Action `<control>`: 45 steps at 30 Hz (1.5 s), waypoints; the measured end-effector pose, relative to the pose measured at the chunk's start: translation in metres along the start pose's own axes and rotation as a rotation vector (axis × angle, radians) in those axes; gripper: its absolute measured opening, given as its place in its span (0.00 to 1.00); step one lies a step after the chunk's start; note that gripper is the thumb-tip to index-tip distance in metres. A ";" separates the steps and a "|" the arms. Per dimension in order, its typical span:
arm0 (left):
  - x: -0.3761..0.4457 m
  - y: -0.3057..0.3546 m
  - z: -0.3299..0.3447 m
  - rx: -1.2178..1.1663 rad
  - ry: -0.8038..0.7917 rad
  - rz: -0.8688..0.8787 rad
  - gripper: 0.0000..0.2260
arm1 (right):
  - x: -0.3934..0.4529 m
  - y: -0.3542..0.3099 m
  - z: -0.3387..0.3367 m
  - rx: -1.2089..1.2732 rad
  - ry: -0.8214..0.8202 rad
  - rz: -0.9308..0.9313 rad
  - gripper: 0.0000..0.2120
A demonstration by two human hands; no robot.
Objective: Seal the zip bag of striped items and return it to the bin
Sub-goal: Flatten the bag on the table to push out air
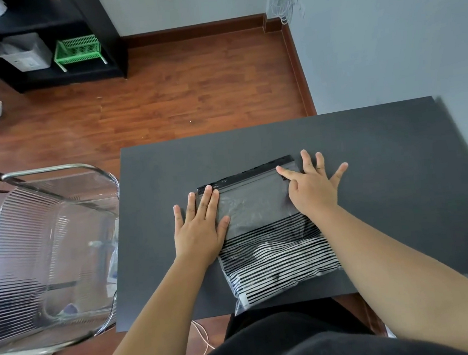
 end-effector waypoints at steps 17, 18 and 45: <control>-0.003 0.002 0.003 -0.033 -0.016 -0.034 0.30 | -0.001 0.014 0.010 0.248 0.026 0.108 0.27; -0.003 0.002 0.003 -0.037 -0.018 -0.038 0.31 | 0.000 0.014 0.011 0.267 0.027 0.108 0.27; -0.015 0.008 0.007 -0.348 -0.011 -0.224 0.30 | -0.024 0.048 0.003 0.259 -0.102 -0.063 0.27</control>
Point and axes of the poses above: each hand's wrist, its own x-axis towards the middle knuckle, its own z-axis out of the palm, y = z × x, the point moved 1 cm from there along x, towards the middle knuckle, and after that the axes turned 5 degrees about -y, right-handed, at the moved point
